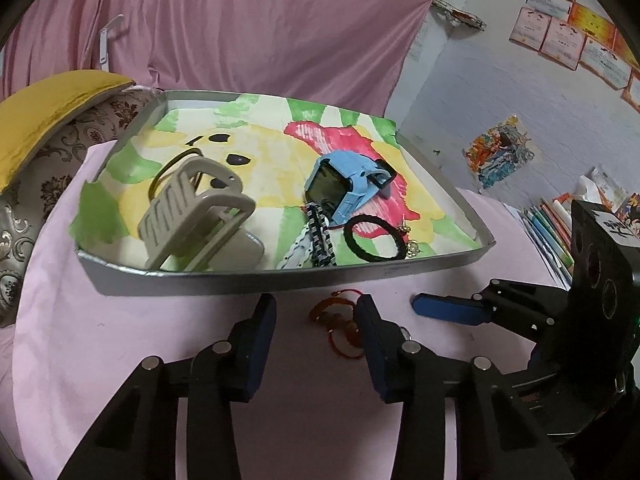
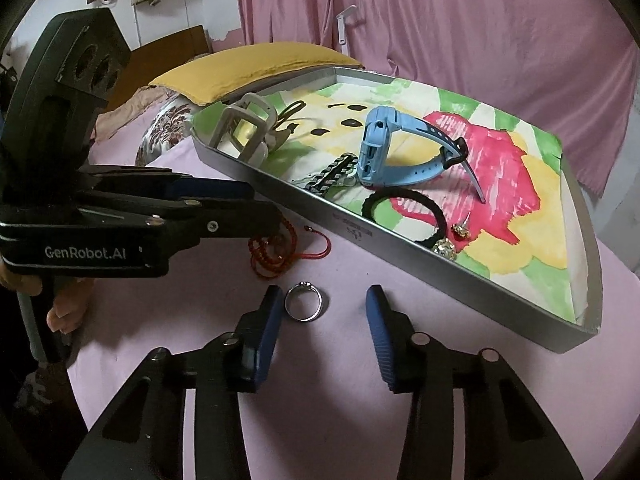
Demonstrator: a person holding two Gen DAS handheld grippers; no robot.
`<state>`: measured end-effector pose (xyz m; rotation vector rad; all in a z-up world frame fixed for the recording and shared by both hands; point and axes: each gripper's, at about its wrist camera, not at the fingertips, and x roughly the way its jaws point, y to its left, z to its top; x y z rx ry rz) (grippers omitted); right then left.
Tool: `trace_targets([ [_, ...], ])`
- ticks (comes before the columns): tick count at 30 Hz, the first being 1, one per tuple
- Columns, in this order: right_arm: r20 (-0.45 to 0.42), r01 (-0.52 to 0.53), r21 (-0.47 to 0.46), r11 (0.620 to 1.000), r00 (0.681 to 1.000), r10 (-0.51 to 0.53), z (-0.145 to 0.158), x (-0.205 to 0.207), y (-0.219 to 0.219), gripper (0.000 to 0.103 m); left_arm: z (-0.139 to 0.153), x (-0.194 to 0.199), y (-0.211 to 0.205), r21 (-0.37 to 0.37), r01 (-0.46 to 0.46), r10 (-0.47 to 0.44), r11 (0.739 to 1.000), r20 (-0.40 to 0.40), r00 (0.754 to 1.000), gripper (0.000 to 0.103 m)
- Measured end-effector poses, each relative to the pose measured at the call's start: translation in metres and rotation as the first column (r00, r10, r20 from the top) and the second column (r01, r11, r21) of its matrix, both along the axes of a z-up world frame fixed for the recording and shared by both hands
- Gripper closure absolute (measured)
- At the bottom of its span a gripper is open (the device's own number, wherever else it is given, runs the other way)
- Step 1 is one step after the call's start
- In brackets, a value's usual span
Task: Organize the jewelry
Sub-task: 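Grasp the red coiled cord with left tool while right tool grasps the silver ring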
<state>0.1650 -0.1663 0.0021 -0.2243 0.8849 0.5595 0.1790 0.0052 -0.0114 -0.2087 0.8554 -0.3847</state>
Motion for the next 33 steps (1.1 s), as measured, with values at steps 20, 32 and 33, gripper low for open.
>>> trace_targets([
  [20, -0.009, 0.028, 0.028, 0.999, 1.000, -0.028, -0.001, 0.013, -0.006, 0.085, -0.004, -0.003, -0.015, 0.015, 0.057, -0.056, 0.998, -0.024, 0.998, 0.098],
  [32, 0.113, 0.071, 0.095, 0.993, 0.990, -0.082, 0.018, -0.006, -0.019, 0.085, 0.016, -0.030, -0.012, 0.026, 0.003, -0.005, 1.000, 0.090, 0.996, 0.098],
  [33, 0.137, 0.087, 0.117, 0.989, 0.985, -0.103, 0.022, -0.009, -0.022, 0.085, 0.020, -0.033, -0.012, 0.026, -0.003, 0.000, 1.000, 0.113, 0.994, 0.098],
])
